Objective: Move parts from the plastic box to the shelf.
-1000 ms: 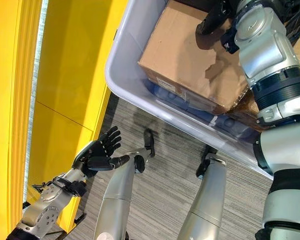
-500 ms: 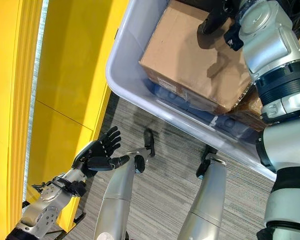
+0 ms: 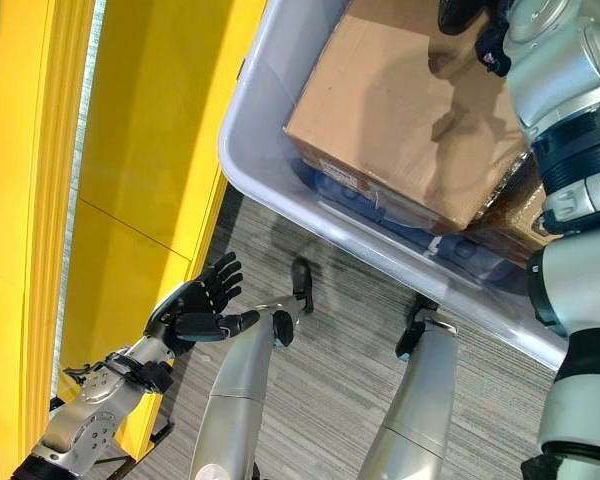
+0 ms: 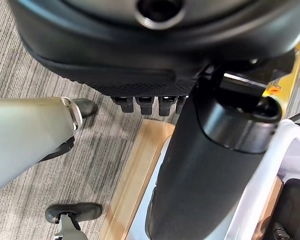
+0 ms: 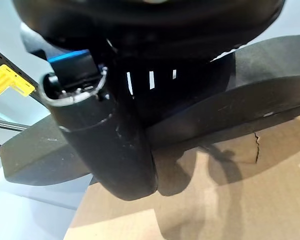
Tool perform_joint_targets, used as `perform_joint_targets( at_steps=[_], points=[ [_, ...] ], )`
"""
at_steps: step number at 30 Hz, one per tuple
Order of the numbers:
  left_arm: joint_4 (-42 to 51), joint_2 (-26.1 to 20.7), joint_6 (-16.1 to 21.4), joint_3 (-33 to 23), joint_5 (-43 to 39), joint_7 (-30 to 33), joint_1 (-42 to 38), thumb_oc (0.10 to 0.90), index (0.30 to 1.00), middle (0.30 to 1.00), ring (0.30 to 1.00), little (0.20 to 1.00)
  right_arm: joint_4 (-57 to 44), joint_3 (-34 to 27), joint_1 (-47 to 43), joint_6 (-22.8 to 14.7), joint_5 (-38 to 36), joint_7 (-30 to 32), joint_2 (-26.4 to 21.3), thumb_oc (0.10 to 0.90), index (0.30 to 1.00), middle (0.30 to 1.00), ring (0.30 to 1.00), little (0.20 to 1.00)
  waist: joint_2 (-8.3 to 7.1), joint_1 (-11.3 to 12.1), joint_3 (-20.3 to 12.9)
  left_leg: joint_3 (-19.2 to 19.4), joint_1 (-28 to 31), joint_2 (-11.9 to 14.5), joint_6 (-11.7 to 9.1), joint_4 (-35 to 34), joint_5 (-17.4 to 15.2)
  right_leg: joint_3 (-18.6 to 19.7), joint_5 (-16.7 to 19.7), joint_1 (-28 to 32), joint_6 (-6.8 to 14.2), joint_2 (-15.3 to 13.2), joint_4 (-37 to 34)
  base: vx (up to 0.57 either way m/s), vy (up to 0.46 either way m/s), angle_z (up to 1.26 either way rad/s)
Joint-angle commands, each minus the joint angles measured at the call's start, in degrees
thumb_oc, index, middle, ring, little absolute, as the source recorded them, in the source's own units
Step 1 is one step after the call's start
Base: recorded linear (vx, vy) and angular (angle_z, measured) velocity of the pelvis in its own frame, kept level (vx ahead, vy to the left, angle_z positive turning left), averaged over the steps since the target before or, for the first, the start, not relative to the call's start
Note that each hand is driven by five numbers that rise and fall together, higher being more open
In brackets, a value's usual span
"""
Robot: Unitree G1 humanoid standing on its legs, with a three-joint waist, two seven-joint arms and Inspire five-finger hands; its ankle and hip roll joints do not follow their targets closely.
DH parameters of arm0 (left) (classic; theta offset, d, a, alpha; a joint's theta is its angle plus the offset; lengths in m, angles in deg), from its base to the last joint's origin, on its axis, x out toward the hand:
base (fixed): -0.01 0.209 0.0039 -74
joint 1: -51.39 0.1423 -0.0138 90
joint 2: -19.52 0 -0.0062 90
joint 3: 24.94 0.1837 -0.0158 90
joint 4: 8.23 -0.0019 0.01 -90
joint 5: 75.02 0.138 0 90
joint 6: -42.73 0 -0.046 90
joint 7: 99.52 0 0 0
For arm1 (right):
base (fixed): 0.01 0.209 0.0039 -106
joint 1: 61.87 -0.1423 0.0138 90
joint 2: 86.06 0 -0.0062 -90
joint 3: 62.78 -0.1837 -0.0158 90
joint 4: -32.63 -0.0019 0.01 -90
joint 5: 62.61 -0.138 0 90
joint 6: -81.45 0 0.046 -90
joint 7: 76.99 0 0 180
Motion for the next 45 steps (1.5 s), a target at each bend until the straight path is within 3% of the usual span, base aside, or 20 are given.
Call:
perform_joint_targets(
  at_steps=[1,9,18,20,25,28,32,33,41,45],
  points=[
    [6.0,-3.0,2.5,-1.4,1.4,0.4,-1.6,0.9,1.0,1.0,1.0,1.0,5.8,5.4,7.6,3.3,1.1,-6.0,-1.7,0.4,0.3,0.3,0.3,0.3,3.58,0.4,3.3,-4.2,0.4,-1.2,-0.7,-3.5,-2.3,-0.2,-11.8,1.2,-2.5,2.4,7.7,0.0,0.0,0.0],
    [6.5,-3.2,3.2,-1.3,1.7,-0.4,-1.6,0.9,1.0,1.0,1.0,1.0,1.2,6.2,8.2,-1.1,4.2,-4.7,-1.4,0.4,0.3,0.3,0.3,0.3,3.39,0.2,3.3,-3.8,2.5,-1.1,-0.7,-5.2,-1.5,-0.7,-11.1,3.5,-2.3,2.9,5.5,-0.03,-0.02,0.0],
    [8.2,-3.5,2.8,-3.3,0.7,-0.8,-0.4,0.9,1.0,1.0,1.0,1.0,-15.1,2.1,14.1,-3.1,6.3,0.6,-3.3,0.4,0.3,0.3,0.3,0.3,1.55,-1.7,3.3,-1.6,11.0,-0.8,-1.5,-11.8,0.7,-2.2,-8.4,12.1,-1.2,4.0,-2.6,-0.05,0.001,-0.03],
    [8.5,-3.6,2.4,-5.1,0.2,-1.2,0.3,0.9,1.0,1.0,1.0,1.0,-25.1,-2.9,20.6,-3.7,6.7,1.7,-4.7,0.4,0.3,0.3,0.3,0.3,0.12,-3.2,3.3,-0.5,15.3,-0.5,-1.9,-15.5,1.8,-2.7,-6.9,16.6,-0.6,4.9,-7.3,-0.05,0.013,-0.14],
    [8.5,-3.3,1.9,-6.6,-0.1,-1.2,1.0,0.9,1.0,1.0,1.0,1.0,-34.4,-7.8,28.1,-4.9,7.2,1.7,-5.3,0.4,0.3,0.3,0.3,0.3,-1.52,-4.9,3.3,0.6,20.4,0.3,-2.3,-19.2,2.9,-3.0,-5.3,21.5,0.0,5.5,-12.2,-0.03,0.025,-0.14],
    [7.7,-2.9,1.3,-8.3,-0.3,-0.8,-0.1,0.9,1.0,1.0,1.0,1.0,-45.0,-13.1,36.5,-6.7,9.8,0.3,-5.2,0.4,0.3,0.3,0.3,0.3,-4.08,-7.0,3.3,2.3,26.2,1.8,-2.1,-23.7,5.4,-3.8,-1.3,27.3,0.5,6.0,-19.0,-0.09,0.012,-0.27],
    [7.7,-2.5,0.3,-8.8,0.1,-0.2,-0.8,0.9,1.0,1.0,1.0,1.0,-48.8,-15.0,39.4,-6.5,10.7,-1.2,-5.3,0.4,0.3,0.3,0.3,0.3,-5.62,-7.9,3.3,2.8,30.0,2.5,-2.2,-25.2,5.4,-4.2,-0.6,31.1,1.0,6.1,-21.5,-0.05,-0.012,-0.16],
    [8.0,-2.5,-0.6,-8.7,0.2,0.3,-1.1,0.9,1.0,1.0,1.0,1.0,-50.3,-16.0,41.1,-6.3,10.2,-1.7,-5.3,0.4,0.3,0.3,0.3,0.3,-6.55,-8.3,3.3,3.0,33.4,2.9,-2.4,-26.4,5.4,-4.5,-0.2,34.4,1.3,6.2,-23.1,0.0,0.0,0.0],
    [9.0,-1.6,-3.0,-10.6,1.6,-0.1,-0.5,0.9,1.0,1.0,1.0,1.0,-55.9,-21.8,49.0,-9.1,8.6,-5.2,-6.5,0.4,0.3,0.3,0.3,0.3,-9.42,-9.5,3.3,3.5,45.5,4.6,-2.6,-30.5,5.2,-5.3,0.9,46.9,2.1,6.6,-28.8,-0.01,-0.014,-0.05],
    [8.6,-1.0,-3.0,-10.7,2.6,-0.9,0.3,0.9,1.0,1.0,1.0,1.0,-57.1,-23.0,52.0,-10.9,6.9,-7.4,-6.1,0.4,0.3,0.3,0.3,0.3,-10.0,-10.0,0.8,3.7,49.3,5.4,-3.0,-33.2,5.6,-5.5,1.4,51.1,2.3,6.9,-32.2,0.06,0.026,-0.02]
  ],
)
